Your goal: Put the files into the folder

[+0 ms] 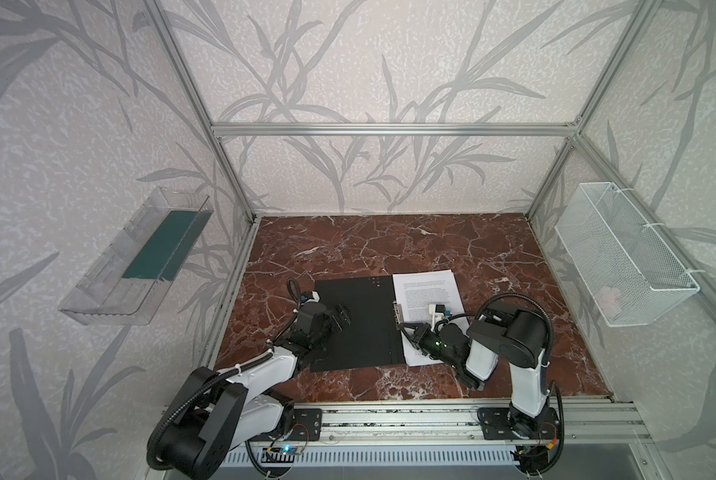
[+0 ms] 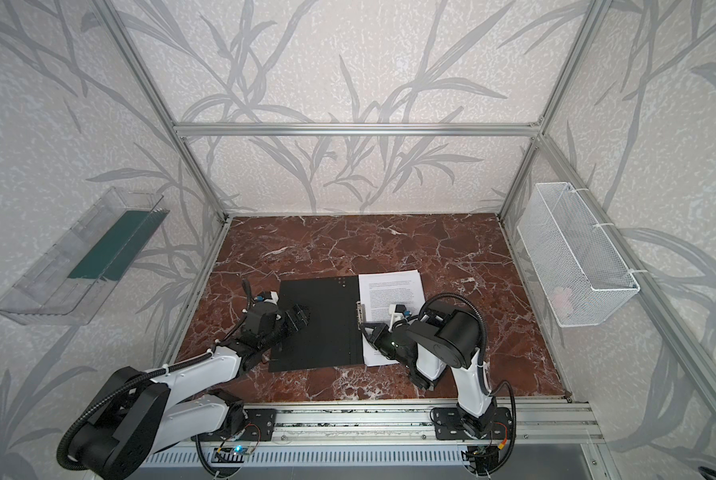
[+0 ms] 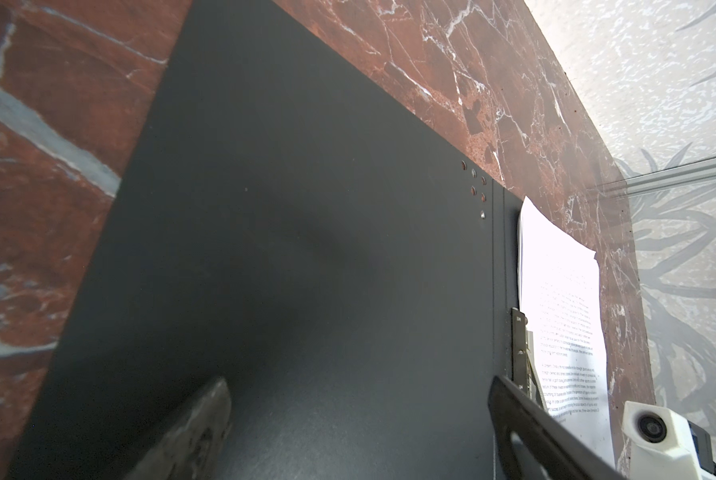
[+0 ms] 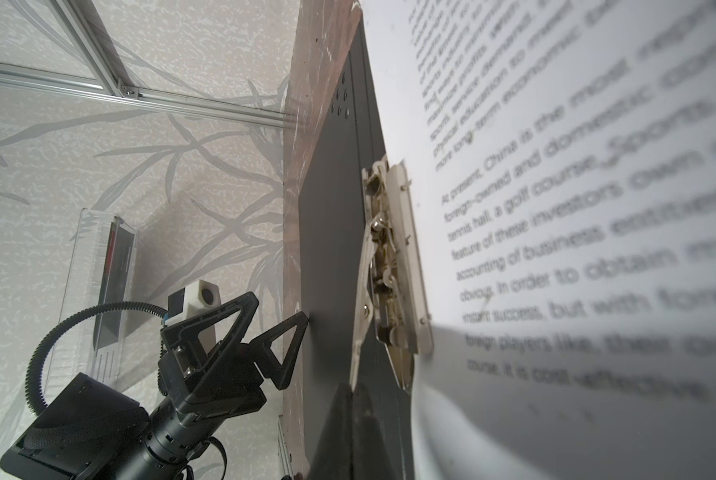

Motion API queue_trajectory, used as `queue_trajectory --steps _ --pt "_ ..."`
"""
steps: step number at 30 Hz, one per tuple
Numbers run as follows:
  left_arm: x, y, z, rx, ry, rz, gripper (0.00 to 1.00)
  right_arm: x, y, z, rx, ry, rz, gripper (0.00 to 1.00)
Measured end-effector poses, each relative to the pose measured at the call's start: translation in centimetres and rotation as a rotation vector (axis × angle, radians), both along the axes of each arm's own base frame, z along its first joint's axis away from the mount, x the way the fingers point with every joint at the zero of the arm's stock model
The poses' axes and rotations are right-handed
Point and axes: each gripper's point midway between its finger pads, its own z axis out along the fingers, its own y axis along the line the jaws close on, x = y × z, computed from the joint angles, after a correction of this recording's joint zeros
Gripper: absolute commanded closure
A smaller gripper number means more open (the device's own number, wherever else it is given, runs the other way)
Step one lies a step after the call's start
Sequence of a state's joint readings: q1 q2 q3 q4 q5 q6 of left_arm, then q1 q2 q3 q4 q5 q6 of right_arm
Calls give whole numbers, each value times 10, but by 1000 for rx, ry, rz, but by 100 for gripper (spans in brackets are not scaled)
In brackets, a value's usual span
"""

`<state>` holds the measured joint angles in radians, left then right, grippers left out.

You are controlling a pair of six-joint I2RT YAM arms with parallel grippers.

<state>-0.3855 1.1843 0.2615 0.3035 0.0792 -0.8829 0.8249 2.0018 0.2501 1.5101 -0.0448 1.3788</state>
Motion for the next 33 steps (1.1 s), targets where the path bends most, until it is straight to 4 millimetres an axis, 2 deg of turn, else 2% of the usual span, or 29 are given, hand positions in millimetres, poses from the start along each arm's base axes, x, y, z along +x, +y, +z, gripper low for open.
queue_trajectory --steps 11,20,33 --pt "0 2 0 8 5 7 1 0 7 -11 -177 94 -18 100" --pt "0 2 0 11 7 8 1 2 9 -9 -337 146 -51 100" --pt "6 1 -3 12 -2 15 1 7 22 -4 -406 63 28 99"
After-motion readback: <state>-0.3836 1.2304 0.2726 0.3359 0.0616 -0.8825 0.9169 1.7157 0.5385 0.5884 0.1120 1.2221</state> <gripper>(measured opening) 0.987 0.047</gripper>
